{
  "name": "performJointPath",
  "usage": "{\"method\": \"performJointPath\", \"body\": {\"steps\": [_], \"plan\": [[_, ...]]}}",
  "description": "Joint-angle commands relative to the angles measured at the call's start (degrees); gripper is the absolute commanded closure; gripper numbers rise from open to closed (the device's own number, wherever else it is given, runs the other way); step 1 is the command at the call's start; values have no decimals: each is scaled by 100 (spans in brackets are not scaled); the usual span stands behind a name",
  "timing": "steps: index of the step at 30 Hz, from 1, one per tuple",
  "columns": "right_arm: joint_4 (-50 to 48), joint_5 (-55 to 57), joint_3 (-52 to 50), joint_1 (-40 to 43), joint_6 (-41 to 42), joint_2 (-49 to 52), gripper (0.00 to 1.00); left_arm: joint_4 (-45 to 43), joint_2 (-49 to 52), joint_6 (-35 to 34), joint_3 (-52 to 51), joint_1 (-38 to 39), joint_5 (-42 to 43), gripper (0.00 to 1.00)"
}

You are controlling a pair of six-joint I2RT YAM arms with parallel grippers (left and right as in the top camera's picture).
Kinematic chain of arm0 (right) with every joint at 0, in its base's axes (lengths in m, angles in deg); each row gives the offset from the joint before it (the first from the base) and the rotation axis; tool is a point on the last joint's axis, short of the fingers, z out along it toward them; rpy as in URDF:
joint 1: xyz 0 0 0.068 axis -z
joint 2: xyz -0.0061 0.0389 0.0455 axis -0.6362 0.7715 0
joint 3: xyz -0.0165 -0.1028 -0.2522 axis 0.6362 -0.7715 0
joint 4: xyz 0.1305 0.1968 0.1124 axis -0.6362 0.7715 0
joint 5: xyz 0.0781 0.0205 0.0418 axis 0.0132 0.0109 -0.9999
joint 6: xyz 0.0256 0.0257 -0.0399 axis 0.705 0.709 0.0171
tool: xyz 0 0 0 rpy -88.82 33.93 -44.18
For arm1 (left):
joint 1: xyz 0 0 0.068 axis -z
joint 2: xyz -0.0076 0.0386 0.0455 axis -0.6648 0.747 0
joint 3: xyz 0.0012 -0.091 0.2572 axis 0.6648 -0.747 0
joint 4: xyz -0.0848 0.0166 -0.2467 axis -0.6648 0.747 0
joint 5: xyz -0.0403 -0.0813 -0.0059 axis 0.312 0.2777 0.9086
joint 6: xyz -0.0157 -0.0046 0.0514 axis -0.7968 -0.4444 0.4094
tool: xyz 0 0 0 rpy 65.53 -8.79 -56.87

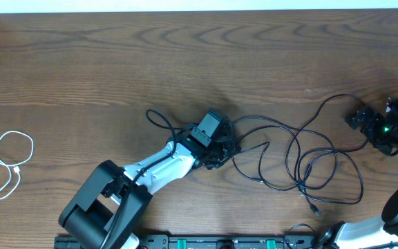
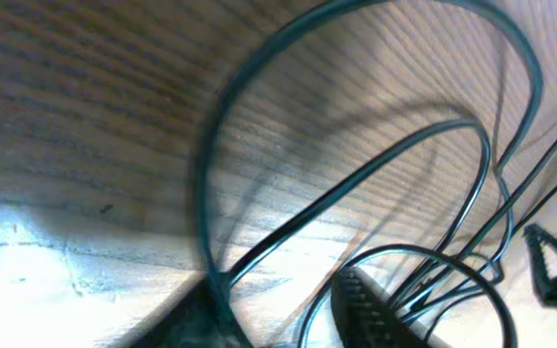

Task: Untangle cables
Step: 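Pull the black cable loop leftward with the left gripper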

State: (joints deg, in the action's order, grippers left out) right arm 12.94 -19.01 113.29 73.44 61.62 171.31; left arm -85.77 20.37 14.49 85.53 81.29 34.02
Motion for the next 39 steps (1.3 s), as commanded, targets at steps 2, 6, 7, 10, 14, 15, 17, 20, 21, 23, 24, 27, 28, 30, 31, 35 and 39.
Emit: {"method": "performJointPath", "body": {"steps": [2,6,7,10,14,15,17,20,21,23,24,27,28,30,31,35,39], "plan": [[2,-55,26,-31,-11,20,1,-199,72,509,-55,4,33,92],[4,-55,26,-28,-11,20,1,-634,-140,1117,-48,-83,55,93],[2,-55,26,-28,-13,20,1,-761,-317,1488,-31,-166,50,93],[2,-52,26,-28,-13,20,1,-817,-898,2177,2,-415,-136,93],[4,-52,26,-28,-15,20,1,-726,-1674,2846,2,-693,-470,93],[4,-52,26,-28,-15,20,1,-586,-2138,3174,2,-855,-809,92],[4,-52,26,-28,-15,20,1,-466,-2570,3504,2,-1019,-1178,93],[26,-52,26,-28,-15,20,1,-291,-3296,3971,2,-1342,-2059,93],[37,-52,26,-28,-17,20,1,-271,-3554,4100,2,-1484,-2404,92],[57,-61,26,-28,-107,20,1,-251,-3998,4221,2,-1786,-2918,93],[72,-66,26,-31,-155,20,1,-234,-4153,4218,2,-1915,-3077,93],[103,-299,26,-31,-376,20,1,-164,-4533,4321,0,-2302,-3346,93],[109,-452,26,-31,-496,20,1,-116,-4629,4321,0,-2430,-3423,92],[160,-1169,26,-42,-1082,20,1,37,-4784,4319,0,-2741,-3567,93],[181,-1692,26,-61,-1451,20,1,118,-4830,4317,0,-2894,-3574,93],[269,-2732,26,-282,-2076,20,1,306,-4883,4275,0,-3193,-3574,93],[332,-2736,26,-776,-2096,20,1,323,-4852,4275,0,-3200,-3576,93]]}}
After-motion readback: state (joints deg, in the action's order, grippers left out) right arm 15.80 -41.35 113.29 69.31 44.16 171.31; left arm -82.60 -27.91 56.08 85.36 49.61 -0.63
